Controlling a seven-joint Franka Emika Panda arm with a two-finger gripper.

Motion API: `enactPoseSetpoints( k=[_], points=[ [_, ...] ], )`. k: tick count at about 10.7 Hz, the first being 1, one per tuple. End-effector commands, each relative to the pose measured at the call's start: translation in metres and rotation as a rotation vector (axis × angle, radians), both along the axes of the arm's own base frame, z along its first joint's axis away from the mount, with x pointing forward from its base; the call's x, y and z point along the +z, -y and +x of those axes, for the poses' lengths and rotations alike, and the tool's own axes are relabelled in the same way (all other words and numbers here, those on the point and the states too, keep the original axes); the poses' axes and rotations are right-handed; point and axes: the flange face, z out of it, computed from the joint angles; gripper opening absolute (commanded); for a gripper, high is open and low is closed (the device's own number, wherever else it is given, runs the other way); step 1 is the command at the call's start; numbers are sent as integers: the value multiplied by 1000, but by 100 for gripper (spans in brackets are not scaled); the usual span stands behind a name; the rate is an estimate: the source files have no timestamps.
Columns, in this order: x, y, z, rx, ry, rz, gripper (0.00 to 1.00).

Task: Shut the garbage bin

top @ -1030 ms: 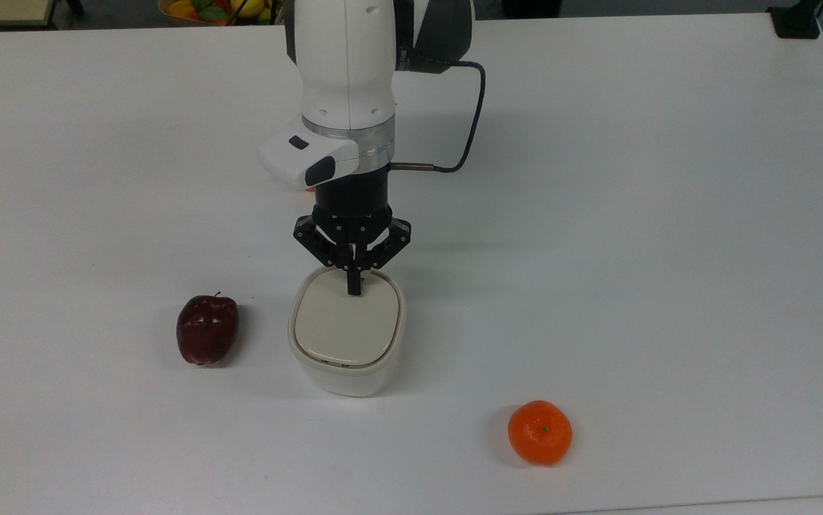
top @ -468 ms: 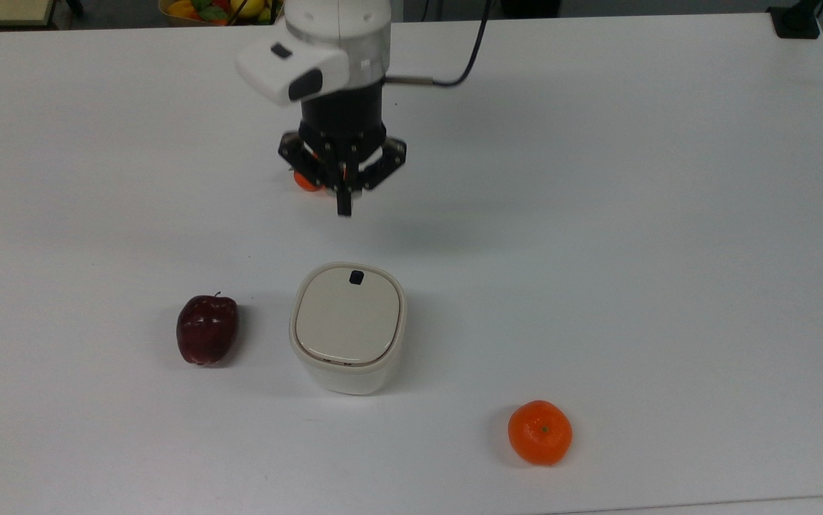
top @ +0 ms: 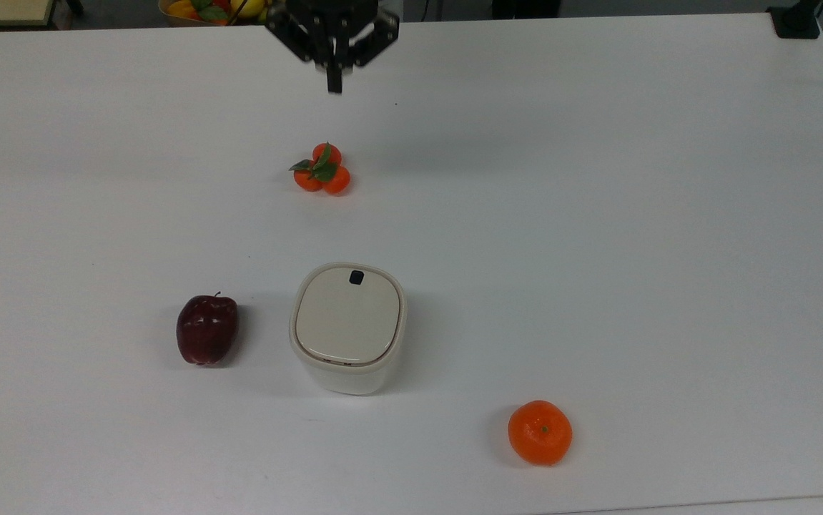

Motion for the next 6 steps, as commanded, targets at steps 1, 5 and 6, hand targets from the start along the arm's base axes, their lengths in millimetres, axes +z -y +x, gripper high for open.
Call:
enactPoseSetpoints(
  k=[1, 5, 6],
  points=[
    [26, 7, -48, 85, -98, -17, 0],
    [32, 17, -53, 82, -101, -16, 57],
    [32, 21, -53, 80, -101, -22, 88]
  ],
)
